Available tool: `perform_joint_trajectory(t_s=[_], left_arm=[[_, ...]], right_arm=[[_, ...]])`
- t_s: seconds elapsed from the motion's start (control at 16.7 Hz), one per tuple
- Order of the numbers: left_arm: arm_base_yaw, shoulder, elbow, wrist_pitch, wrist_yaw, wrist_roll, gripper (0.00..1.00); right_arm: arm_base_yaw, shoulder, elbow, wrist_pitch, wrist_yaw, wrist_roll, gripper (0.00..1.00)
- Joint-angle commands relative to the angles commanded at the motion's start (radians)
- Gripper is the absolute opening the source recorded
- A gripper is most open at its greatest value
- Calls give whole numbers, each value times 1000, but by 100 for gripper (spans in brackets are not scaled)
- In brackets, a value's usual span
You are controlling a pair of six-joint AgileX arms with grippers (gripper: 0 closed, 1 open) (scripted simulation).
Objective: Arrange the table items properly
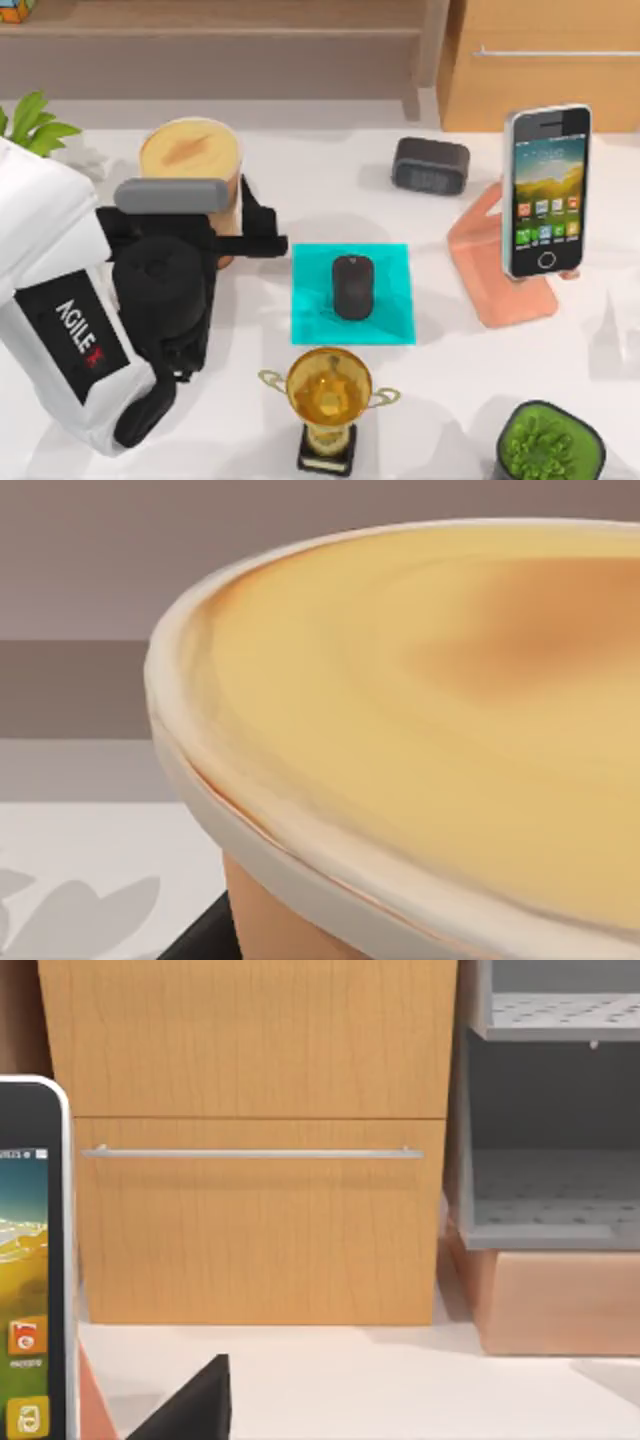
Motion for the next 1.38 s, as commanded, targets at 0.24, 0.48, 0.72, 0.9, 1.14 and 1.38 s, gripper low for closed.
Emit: perform_joint_trajectory(t_s=[0.24,0.48,0.72,0.9,1.14,1.38], left_arm=[[0,0,0,0,0,0,0],[0,0,0,0,0,0,0],[-1,-11,-2,-9,0,2,0],[-1,-30,-2,-28,0,2,0],[-1,-54,-3,-51,-1,2,0],[-1,-49,-2,-48,-1,4,0]], right_arm=[[0,0,0,0,0,0,100],[0,0,0,0,0,0,100],[0,0,0,0,0,0,100],[0,0,0,0,0,0,100],[0,0,0,0,0,0,100],[0,0,0,0,0,0,100]])
